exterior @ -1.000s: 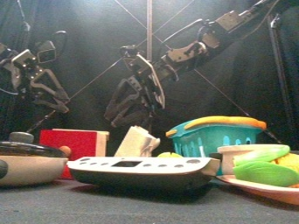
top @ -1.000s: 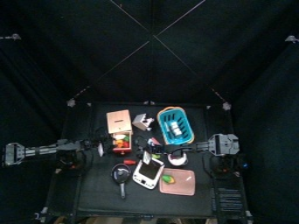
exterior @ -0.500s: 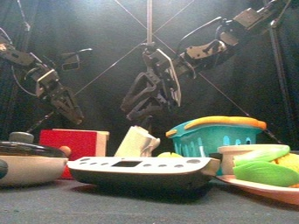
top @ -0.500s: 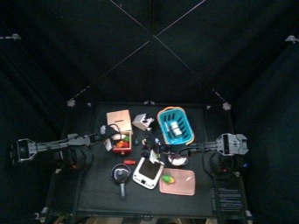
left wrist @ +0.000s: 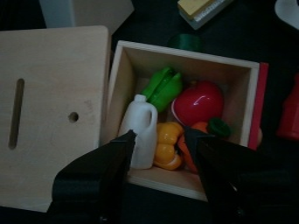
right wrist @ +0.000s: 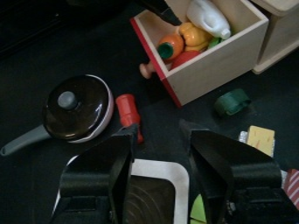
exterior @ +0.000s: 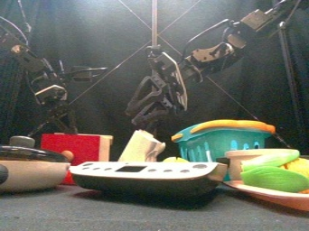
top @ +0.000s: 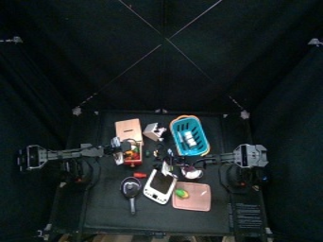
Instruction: Grab detergent
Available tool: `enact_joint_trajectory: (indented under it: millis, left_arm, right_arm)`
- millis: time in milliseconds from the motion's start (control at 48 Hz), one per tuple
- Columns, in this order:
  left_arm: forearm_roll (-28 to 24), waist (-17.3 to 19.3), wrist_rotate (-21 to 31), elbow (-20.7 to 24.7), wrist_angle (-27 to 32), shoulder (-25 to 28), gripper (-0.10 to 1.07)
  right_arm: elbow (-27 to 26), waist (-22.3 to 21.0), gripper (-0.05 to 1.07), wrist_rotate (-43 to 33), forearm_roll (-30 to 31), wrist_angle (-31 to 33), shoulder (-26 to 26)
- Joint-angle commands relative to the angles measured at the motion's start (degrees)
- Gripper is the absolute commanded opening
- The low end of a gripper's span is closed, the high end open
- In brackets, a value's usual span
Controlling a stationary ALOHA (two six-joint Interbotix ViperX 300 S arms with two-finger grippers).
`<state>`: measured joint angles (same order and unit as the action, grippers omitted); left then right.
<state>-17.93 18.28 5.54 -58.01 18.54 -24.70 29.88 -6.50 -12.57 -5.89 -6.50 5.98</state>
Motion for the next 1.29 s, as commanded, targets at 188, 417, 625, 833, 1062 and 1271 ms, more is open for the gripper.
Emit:
enact_joint_trajectory:
  millis: [188,417,625,833,1062,1271]
  left_arm:
    - [-6.68,-4.31,1.32,6.94,11.07,3.25,0.85]
    - [-14.94,-7.91,9.84,9.93,16.79,9.32,0.85]
    - [-24.52,-9.76,21.53,10.28,18.9,13.27,0.85]
    - [-28.39,-10.2,27.25,9.32,20.13,13.54,0.85]
    - [-28.48,-10.2,27.86,8.17,20.13,13.54,0.85]
    - [-28.56,-10.28,27.86,7.56,20.13,13.54,0.79]
  right_arm:
    - [-0.62,0.18,0.81,0.0,-0.18,-0.53,-1.85]
    - [-0.53,0.18,0.81,0.0,-1.14,-0.53,-1.85]
    - [-0.44,0.26,0.81,0.0,-1.14,-0.26,-1.58]
    - [-0.53,0.18,0.81,0.0,-1.14,-0.18,-1.49]
    - [-0.88,0.18,0.81,0.0,-1.14,-0.18,-0.62]
    - [-0.88,0.26,0.81,-0.09,-1.23,-0.18,-0.18]
